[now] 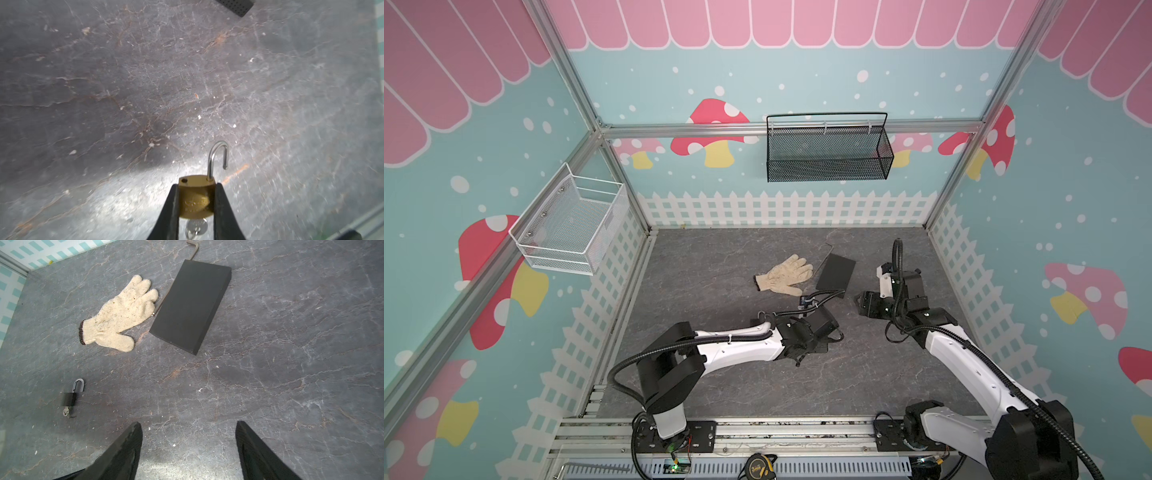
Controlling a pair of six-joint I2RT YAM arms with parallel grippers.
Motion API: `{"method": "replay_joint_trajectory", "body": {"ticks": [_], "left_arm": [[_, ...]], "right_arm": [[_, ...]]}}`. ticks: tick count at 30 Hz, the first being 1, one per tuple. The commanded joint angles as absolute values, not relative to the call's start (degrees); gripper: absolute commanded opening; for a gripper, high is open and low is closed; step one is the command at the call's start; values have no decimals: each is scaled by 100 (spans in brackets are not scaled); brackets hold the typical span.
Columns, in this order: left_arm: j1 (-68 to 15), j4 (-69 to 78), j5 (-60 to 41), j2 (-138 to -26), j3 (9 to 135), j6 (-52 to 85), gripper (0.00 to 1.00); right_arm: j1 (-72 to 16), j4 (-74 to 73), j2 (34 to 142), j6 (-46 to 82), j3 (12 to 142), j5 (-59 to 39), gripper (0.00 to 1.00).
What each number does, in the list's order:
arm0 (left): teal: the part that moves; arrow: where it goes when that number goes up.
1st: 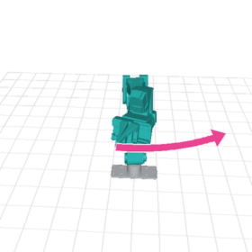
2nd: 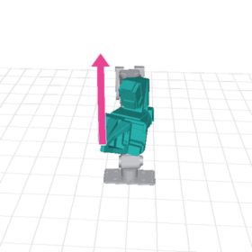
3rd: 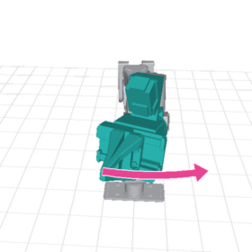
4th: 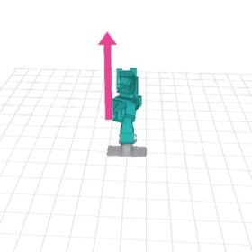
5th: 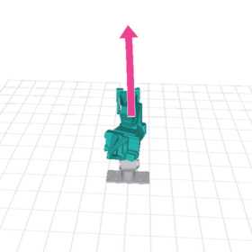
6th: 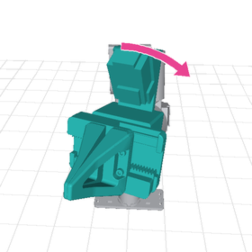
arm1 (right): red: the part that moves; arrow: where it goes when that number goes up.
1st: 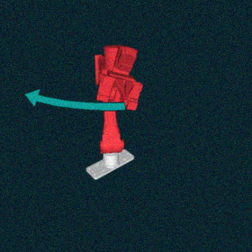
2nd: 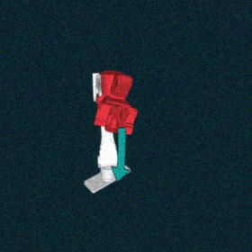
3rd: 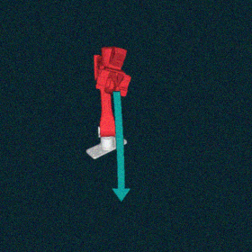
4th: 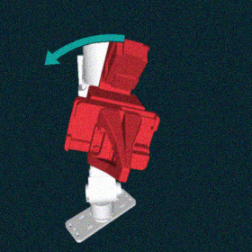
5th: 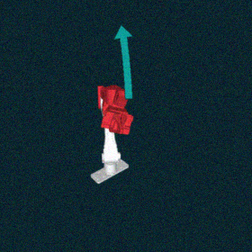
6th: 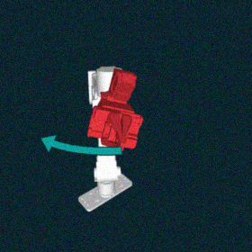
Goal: Unlock with the key
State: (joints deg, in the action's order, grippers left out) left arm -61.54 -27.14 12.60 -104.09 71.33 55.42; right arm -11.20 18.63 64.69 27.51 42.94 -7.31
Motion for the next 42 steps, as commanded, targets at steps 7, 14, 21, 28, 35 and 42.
{"method": "replay_joint_trajectory", "body": {"ticks": [7,14,21,28,35,42], "left_arm": [[-5979,-3388,1648,-11428,8082,6036,0],[-5874,-3603,1798,-11845,8485,5874,2],[-5827,-3615,1801,-12020,8468,5878,15],[-5827,-3613,1790,-12036,8442,5930,30],[-5804,-3582,1705,-11819,8467,5924,41],[-5510,-3429,1997,-10606,8150,5664,67]], "right_arm": [[-569,1585,6381,2734,4097,-1250,74],[-468,1535,6385,2676,3993,-1304,74],[-457,1441,6407,2678,3894,-1353,74],[-440,1350,6414,2686,3862,-1393,74],[-445,1340,6255,2685,3969,-1214,74],[-430,1078,5989,2779,4048,234,79]]}}
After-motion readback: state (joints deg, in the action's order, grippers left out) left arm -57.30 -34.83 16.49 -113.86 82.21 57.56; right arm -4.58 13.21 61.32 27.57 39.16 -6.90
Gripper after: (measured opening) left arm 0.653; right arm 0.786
